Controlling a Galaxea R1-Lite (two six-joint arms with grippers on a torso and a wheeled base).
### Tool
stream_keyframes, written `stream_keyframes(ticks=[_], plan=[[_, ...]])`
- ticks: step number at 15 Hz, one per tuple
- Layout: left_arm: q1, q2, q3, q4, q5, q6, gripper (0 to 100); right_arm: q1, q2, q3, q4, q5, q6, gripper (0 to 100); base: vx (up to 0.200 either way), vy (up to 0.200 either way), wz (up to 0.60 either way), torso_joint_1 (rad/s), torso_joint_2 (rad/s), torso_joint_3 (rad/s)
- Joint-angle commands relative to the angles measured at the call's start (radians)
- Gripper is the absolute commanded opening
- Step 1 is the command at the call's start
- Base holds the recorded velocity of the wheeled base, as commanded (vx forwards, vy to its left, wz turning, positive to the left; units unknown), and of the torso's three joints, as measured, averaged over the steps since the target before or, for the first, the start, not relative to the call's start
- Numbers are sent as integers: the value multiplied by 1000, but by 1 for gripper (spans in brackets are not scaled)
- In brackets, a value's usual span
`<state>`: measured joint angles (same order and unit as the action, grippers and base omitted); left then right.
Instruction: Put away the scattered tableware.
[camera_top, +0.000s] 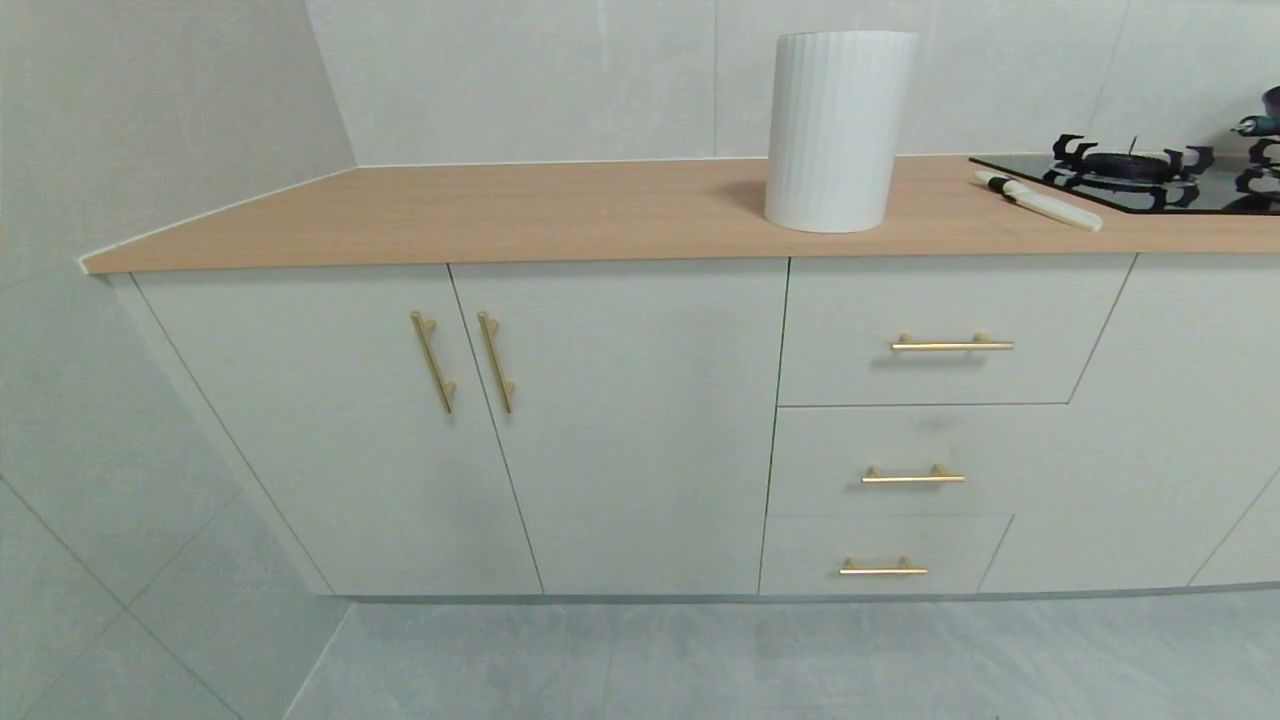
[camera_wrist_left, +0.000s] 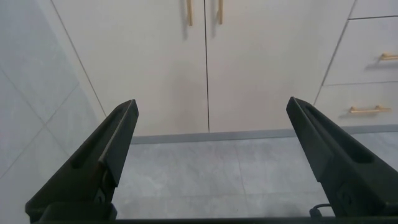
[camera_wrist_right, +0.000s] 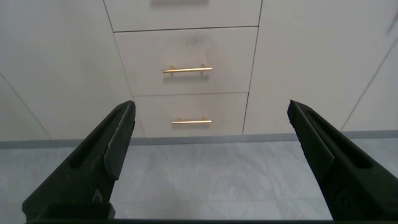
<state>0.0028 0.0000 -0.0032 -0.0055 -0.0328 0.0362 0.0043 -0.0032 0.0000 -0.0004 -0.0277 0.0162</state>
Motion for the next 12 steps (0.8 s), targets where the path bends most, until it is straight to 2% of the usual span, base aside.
stream_keyframes(ticks=[1, 12], plan=[[0, 0, 0, -1, 1, 1, 100, 0, 3, 0, 0, 0, -1, 100, 200, 0, 0, 2, 2, -2], [0, 0, 0, -1, 1, -1, 100, 0, 3, 0, 0, 2, -1, 100, 200, 0, 0, 4, 1, 3]])
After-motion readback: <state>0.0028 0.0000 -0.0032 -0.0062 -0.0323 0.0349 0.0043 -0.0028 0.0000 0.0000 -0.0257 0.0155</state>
